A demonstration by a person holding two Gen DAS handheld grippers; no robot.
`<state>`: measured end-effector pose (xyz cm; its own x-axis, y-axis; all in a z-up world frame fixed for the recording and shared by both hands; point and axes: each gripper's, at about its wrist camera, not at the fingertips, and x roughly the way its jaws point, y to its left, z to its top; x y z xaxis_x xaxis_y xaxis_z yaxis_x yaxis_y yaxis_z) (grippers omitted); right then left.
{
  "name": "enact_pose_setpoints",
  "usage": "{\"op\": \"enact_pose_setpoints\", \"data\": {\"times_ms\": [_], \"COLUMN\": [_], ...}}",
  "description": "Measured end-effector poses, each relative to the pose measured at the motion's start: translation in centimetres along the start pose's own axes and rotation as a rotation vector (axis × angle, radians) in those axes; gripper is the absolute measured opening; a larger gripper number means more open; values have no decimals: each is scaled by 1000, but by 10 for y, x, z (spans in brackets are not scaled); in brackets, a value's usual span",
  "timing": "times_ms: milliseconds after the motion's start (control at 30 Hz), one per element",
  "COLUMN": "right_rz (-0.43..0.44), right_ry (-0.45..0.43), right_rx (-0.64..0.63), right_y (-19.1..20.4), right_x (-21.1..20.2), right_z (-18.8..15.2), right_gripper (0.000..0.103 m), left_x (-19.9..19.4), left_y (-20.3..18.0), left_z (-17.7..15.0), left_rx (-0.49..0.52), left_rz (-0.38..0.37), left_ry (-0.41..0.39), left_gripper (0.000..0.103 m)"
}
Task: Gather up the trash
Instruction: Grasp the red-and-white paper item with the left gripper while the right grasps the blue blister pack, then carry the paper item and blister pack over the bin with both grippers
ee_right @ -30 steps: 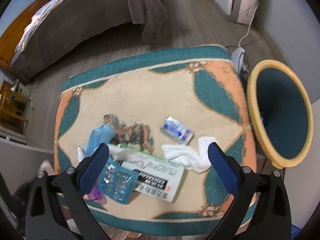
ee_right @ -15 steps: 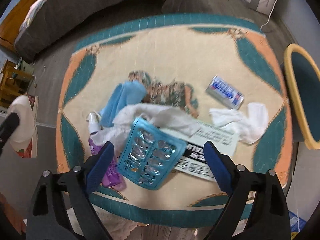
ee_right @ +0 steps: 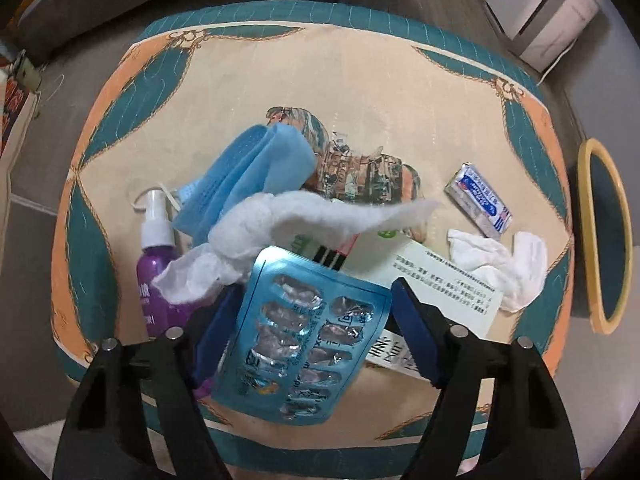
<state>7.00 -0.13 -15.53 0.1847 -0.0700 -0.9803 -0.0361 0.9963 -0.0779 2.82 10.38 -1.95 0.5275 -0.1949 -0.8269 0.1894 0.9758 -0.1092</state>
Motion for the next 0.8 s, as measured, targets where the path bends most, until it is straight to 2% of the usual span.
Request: {"op": "enact_pose_setpoints", "data": {"times_ms": [167, 433, 800], "right_rz": [-11, 24, 32], "right_ry": [-41, -130, -292], "right_rx": [-19, 15, 87], "right_y": [-10, -35, -100], "right_x": [-14, -52, -110], "right_z": [-3, -7, 5], "right_gripper": [69, 69, 69], "left_x": [0, 1, 8], "left_y": [0, -15, -42], "left_z": [3, 4, 3], "left_rx": [-4, 23, 77], "left_rz": [-3, 1, 21], "left_ry": [-7, -13, -3], "left_gripper": [14, 14, 14]}}
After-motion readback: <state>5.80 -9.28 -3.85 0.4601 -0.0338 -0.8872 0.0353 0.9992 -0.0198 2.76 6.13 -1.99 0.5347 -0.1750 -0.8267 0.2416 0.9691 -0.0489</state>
